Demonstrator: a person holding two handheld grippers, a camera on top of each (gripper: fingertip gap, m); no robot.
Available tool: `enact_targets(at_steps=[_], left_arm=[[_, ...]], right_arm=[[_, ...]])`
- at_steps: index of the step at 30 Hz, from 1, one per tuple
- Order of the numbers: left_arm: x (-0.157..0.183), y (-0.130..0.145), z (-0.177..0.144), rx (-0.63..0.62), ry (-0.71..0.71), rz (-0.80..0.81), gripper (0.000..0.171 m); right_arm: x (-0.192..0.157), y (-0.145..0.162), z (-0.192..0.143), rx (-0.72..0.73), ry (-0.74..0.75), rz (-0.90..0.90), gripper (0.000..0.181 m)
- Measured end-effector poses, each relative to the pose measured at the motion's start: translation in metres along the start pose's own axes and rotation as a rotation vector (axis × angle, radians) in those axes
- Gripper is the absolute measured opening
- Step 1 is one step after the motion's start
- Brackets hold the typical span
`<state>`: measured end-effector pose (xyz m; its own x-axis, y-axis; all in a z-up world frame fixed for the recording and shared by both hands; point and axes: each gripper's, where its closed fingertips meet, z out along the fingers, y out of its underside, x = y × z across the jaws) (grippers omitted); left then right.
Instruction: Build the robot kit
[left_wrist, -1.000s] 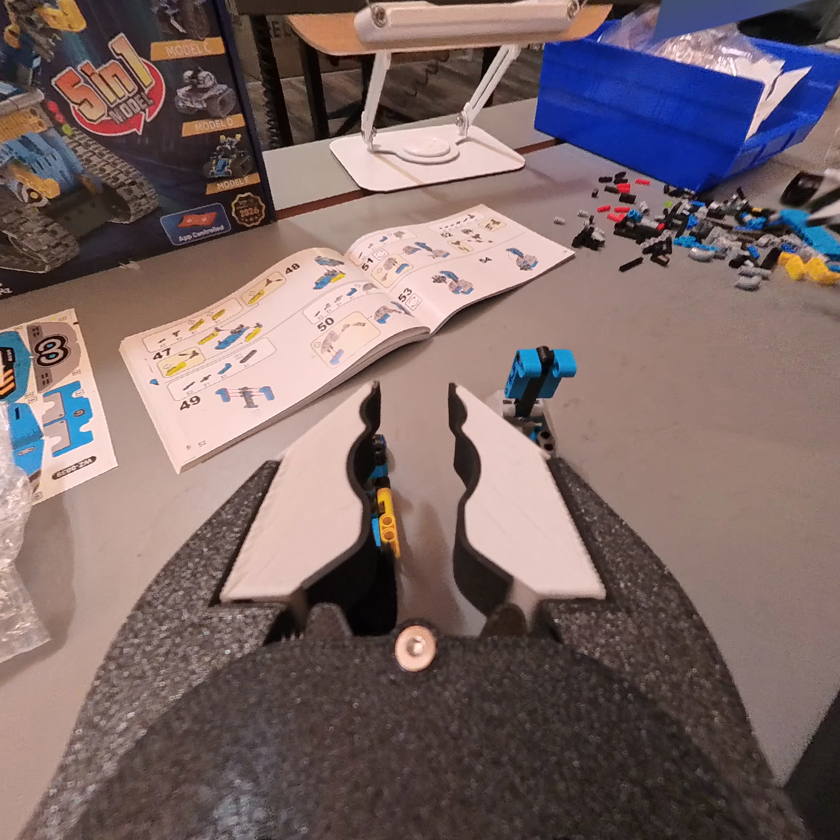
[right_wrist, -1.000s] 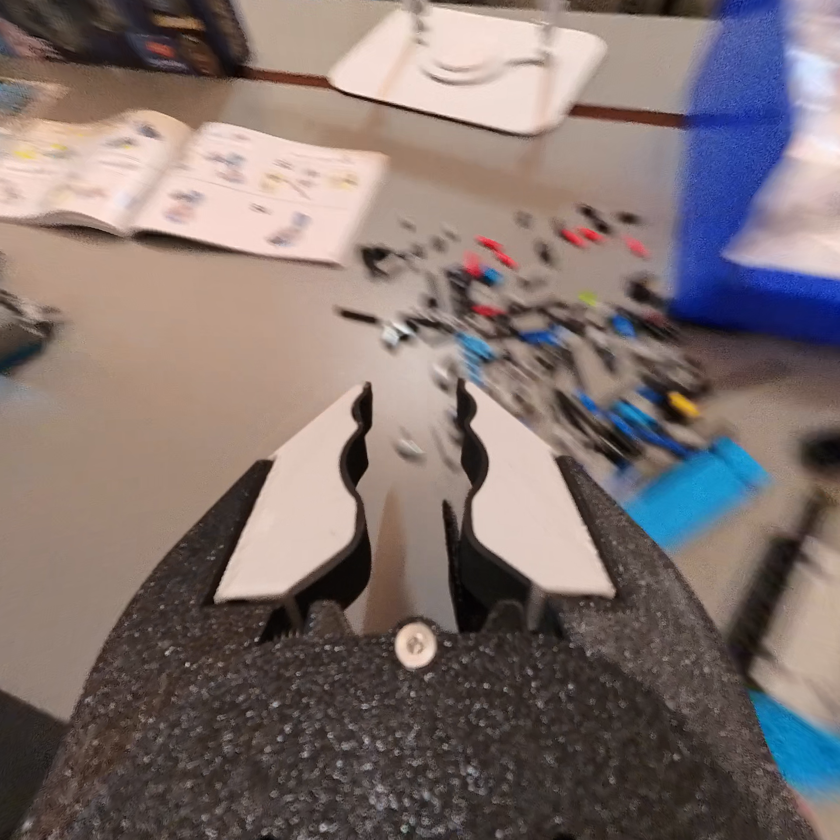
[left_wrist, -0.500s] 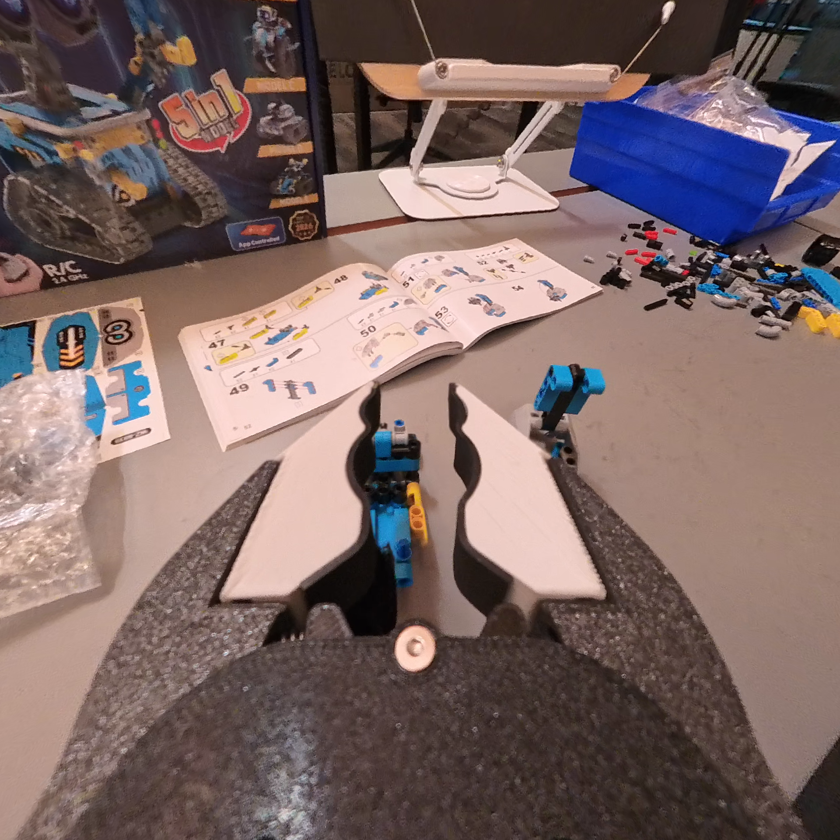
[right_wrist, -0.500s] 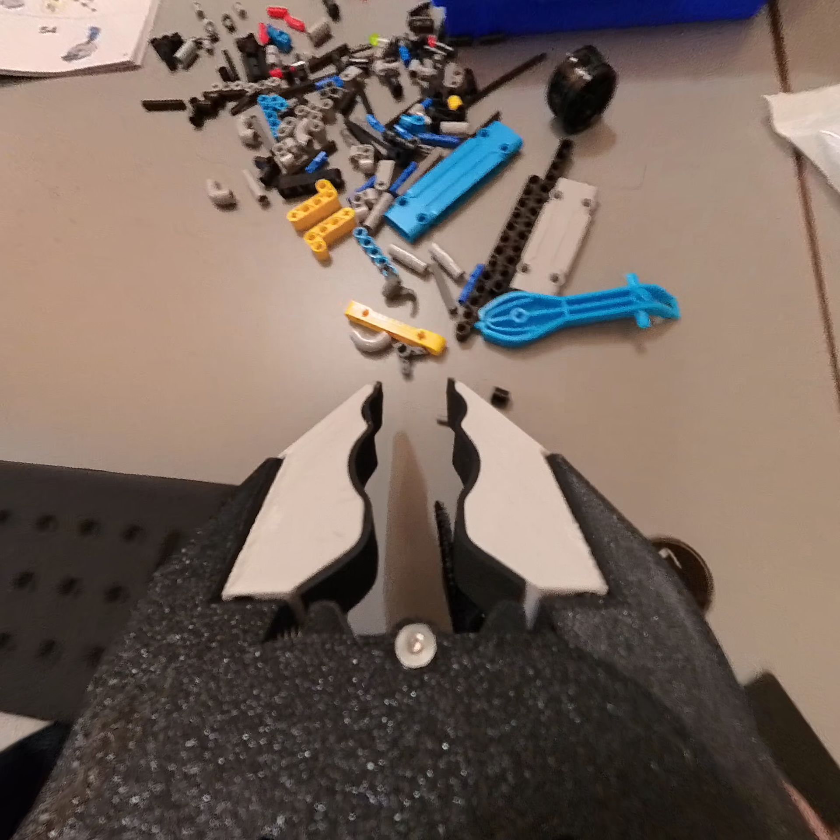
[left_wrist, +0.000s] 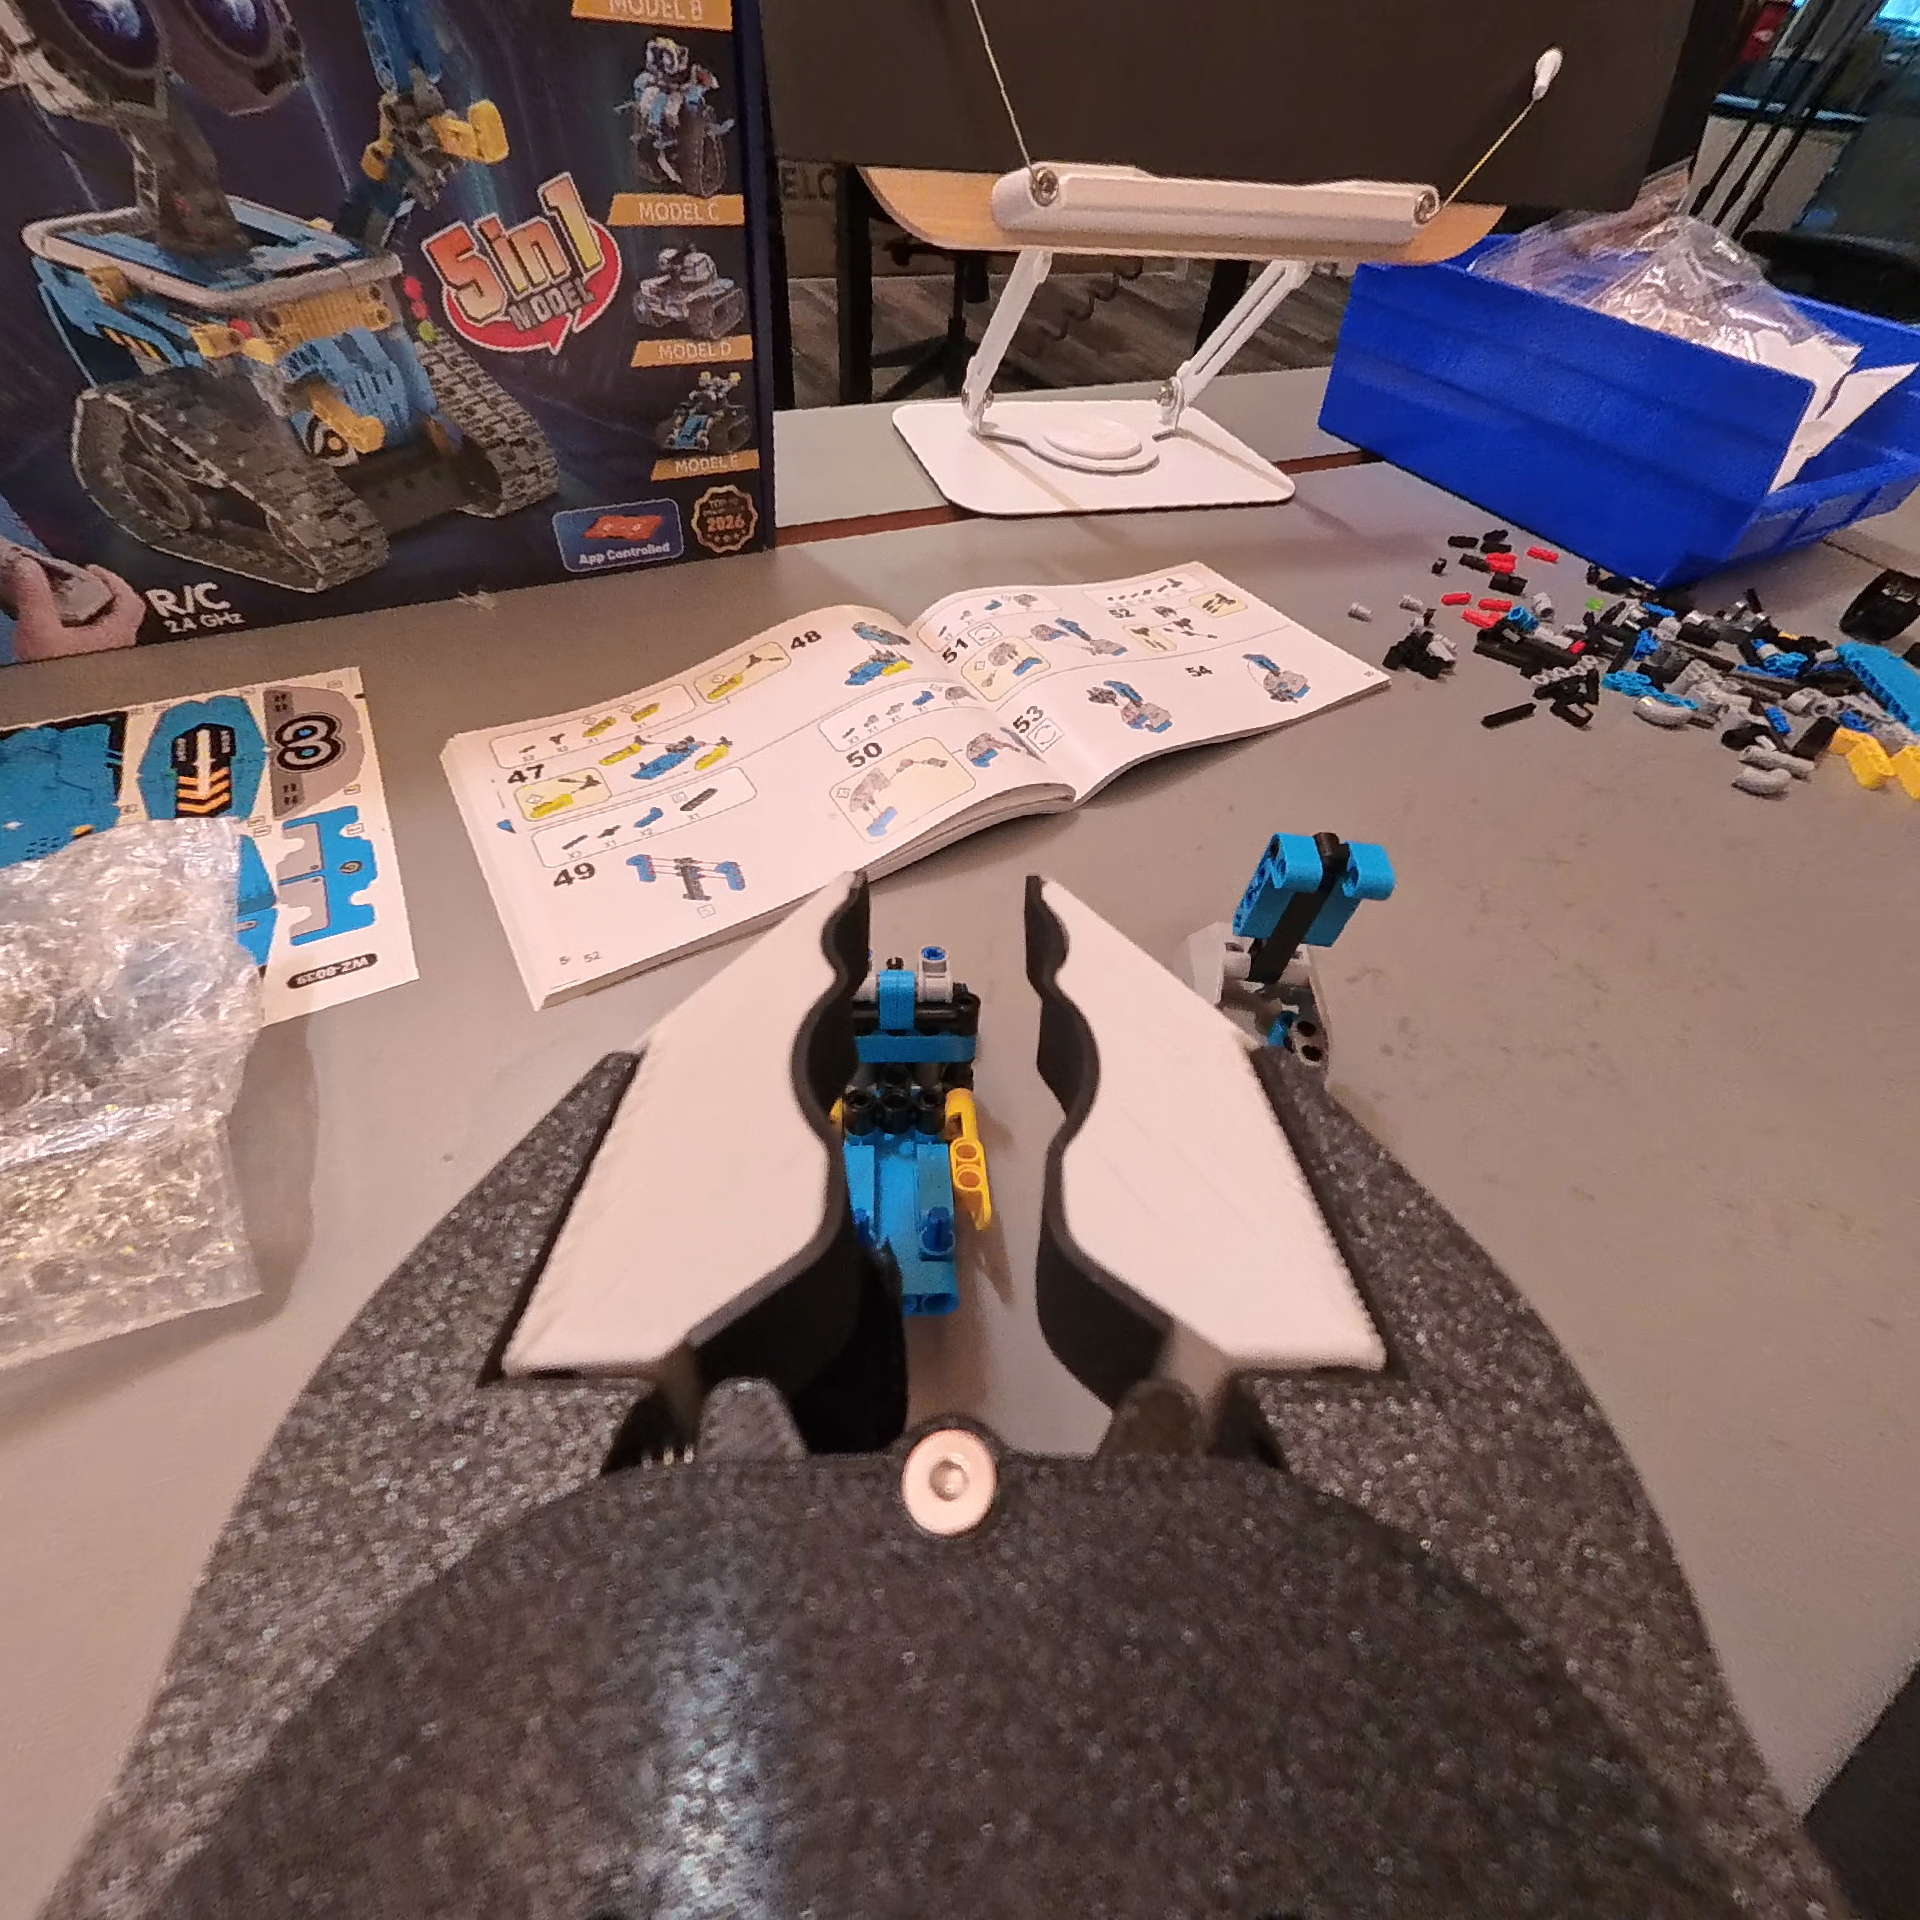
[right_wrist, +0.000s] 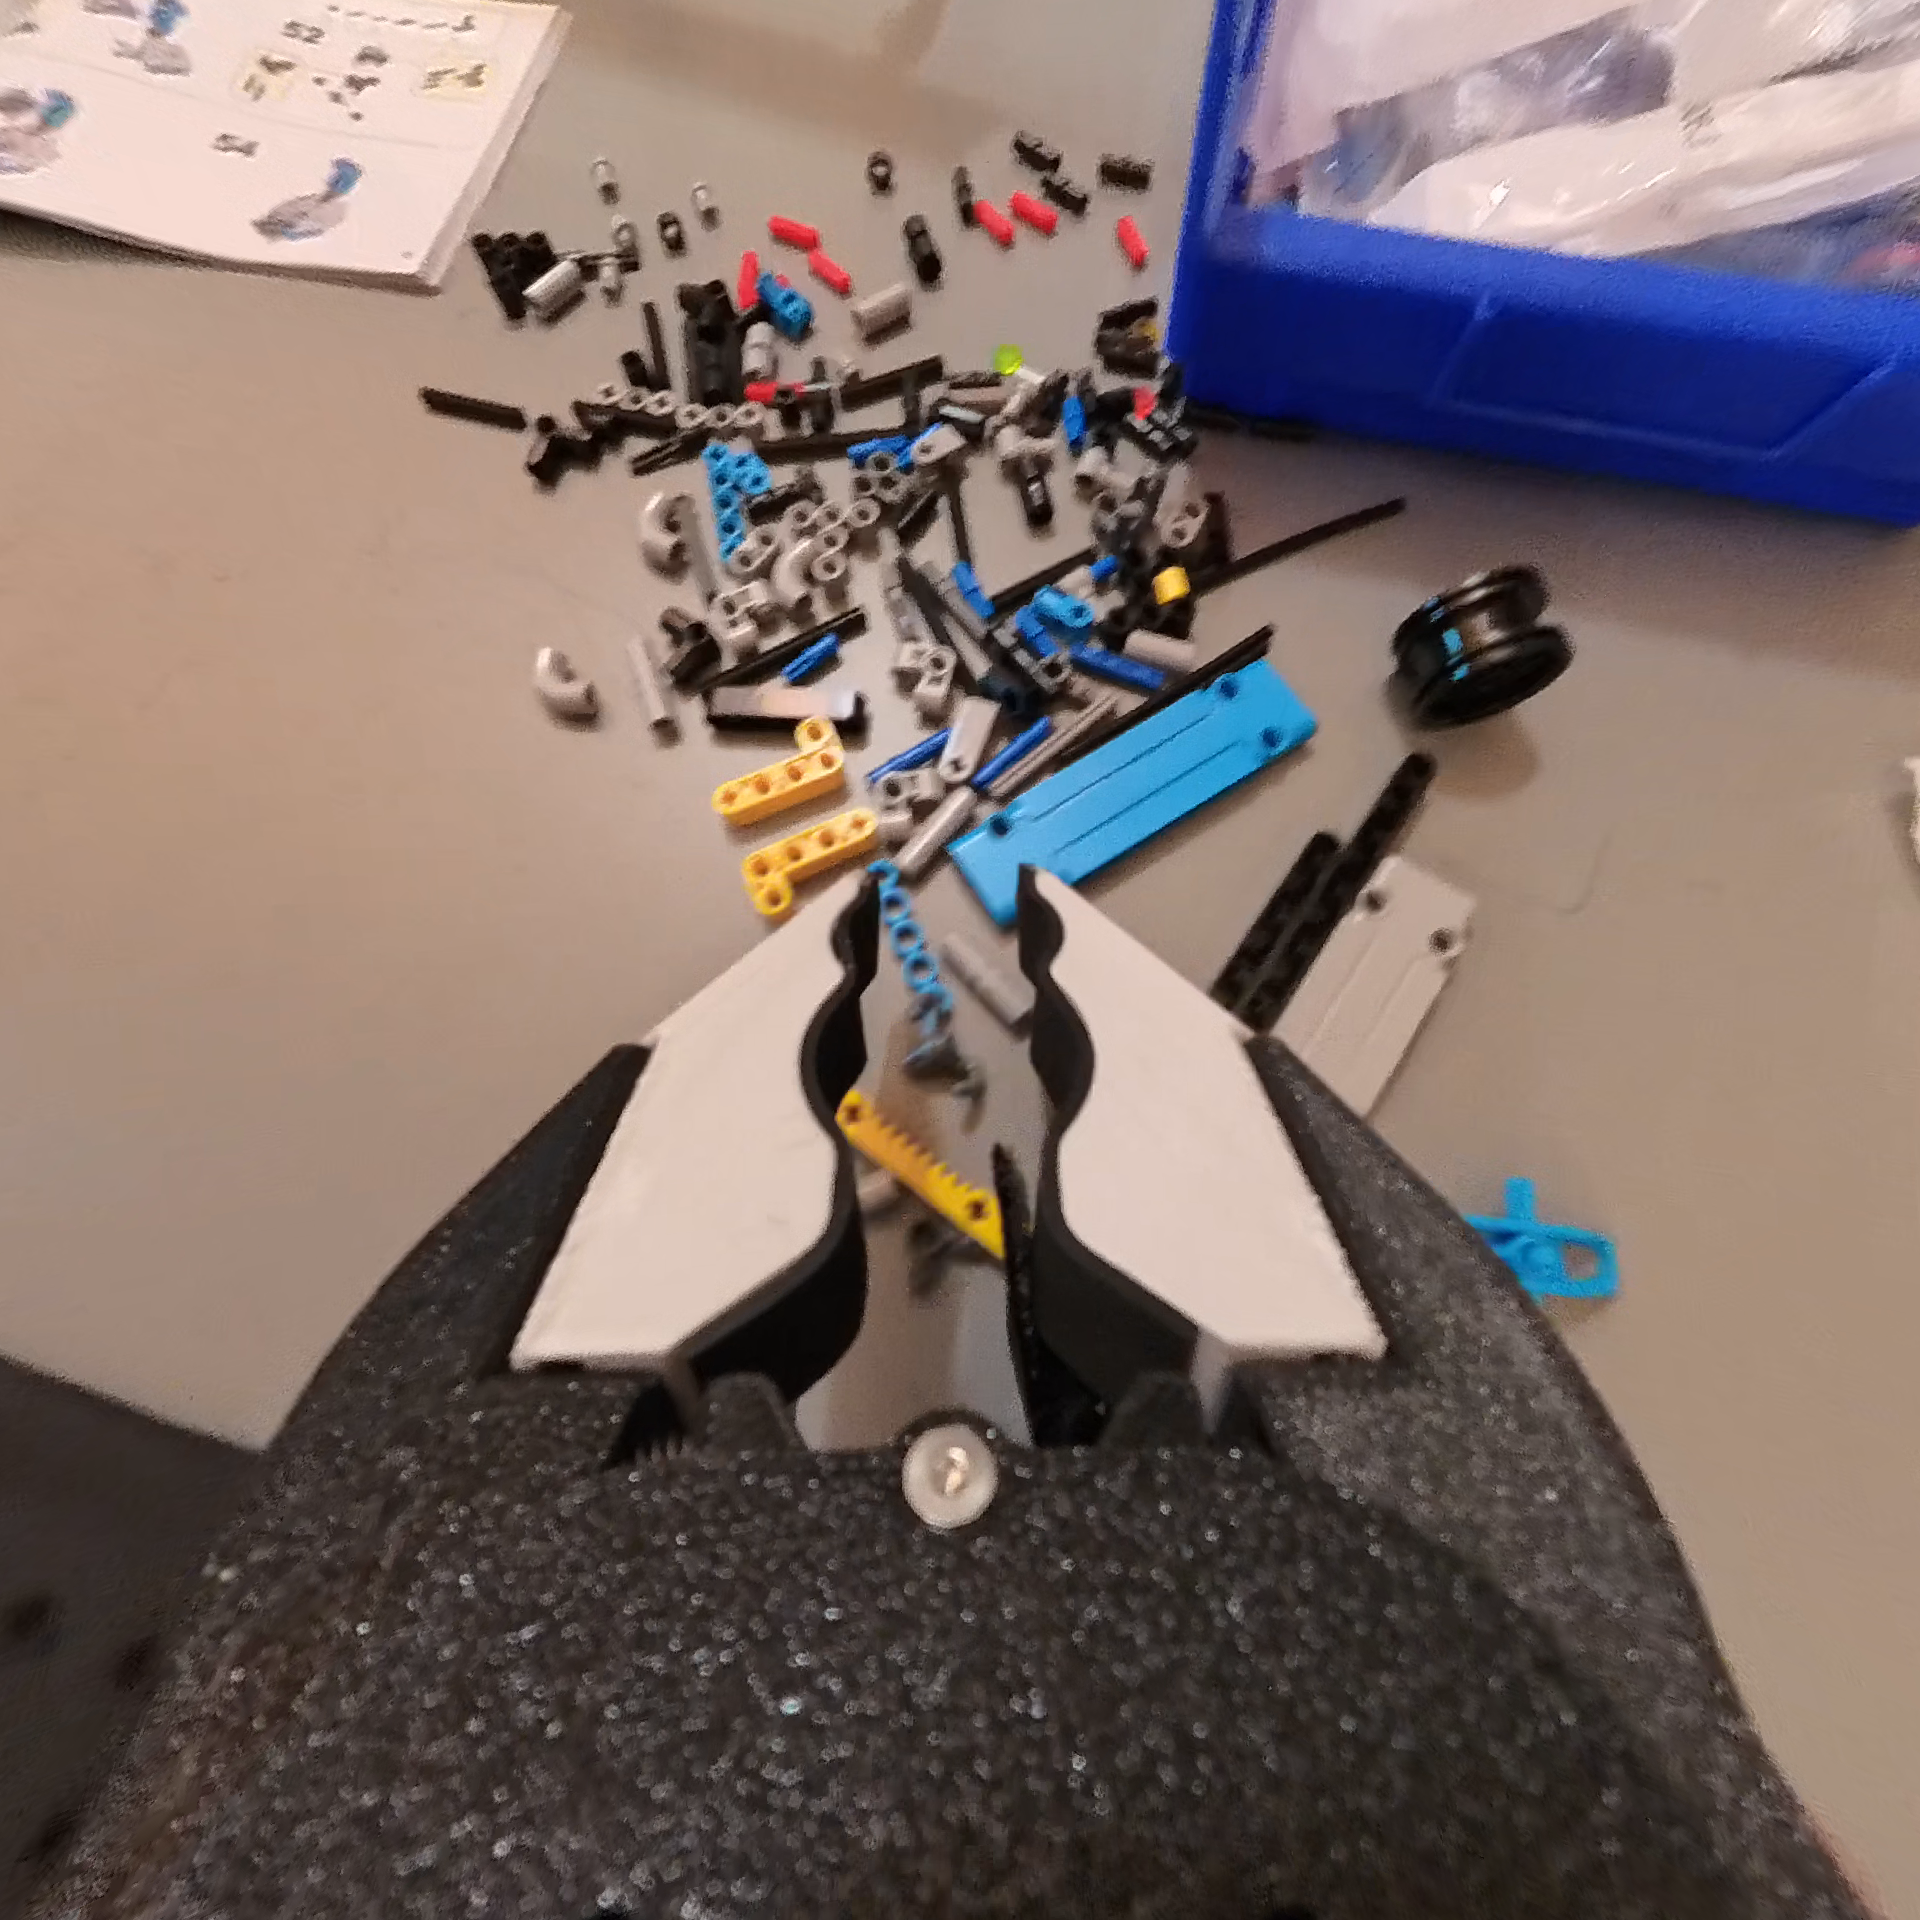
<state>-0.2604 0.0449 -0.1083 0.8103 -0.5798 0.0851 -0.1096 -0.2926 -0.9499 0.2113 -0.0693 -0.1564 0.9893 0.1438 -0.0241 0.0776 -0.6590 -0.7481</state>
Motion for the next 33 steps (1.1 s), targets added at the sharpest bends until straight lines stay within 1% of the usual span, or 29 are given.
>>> enact_targets(at_steps=[4,7,10,13,16,21,25,27,33], left_arm=[[0.0,0.002,0.001,-0.014,-0.006,0.009,0.029],[0.0,0.002,0.002,-0.015,-0.002,0.007,0.029],[0.001,0.003,0.003,-0.023,0.0,0.012,0.029],[0.001,0.004,0.002,-0.023,-0.009,0.023,0.029],[0.0,0.004,0.001,-0.02,-0.01,0.016,0.029],[0.0,0.005,0.002,-0.028,-0.006,0.011,0.029],[0.0,0.005,0.003,-0.032,-0.009,0.025,0.03],[0.001,0.006,0.003,-0.039,-0.01,0.03,0.03],[0.0,0.006,0.003,-0.039,-0.01,0.028,0.029]], right_arm=[[0.024,-0.013,0.006,-0.005,0.034,-0.005,0.026],[0.035,-0.025,0.011,0.017,-0.001,0.046,0.026],[0.043,-0.035,0.031,0.008,-0.019,0.041,0.026],[0.05,-0.037,0.054,-0.036,-0.02,0.024,0.028],[0.053,-0.037,0.067,-0.053,-0.041,0.041,0.028],[0.048,-0.035,0.072,-0.066,-0.075,0.026,0.028],[0.048,-0.035,0.075,-0.076,-0.069,0.005,0.028],[0.048,-0.036,0.075,-0.083,-0.077,0.004,0.02],[0.049,-0.035,0.074,-0.096,-0.096,0.019,0.019]])
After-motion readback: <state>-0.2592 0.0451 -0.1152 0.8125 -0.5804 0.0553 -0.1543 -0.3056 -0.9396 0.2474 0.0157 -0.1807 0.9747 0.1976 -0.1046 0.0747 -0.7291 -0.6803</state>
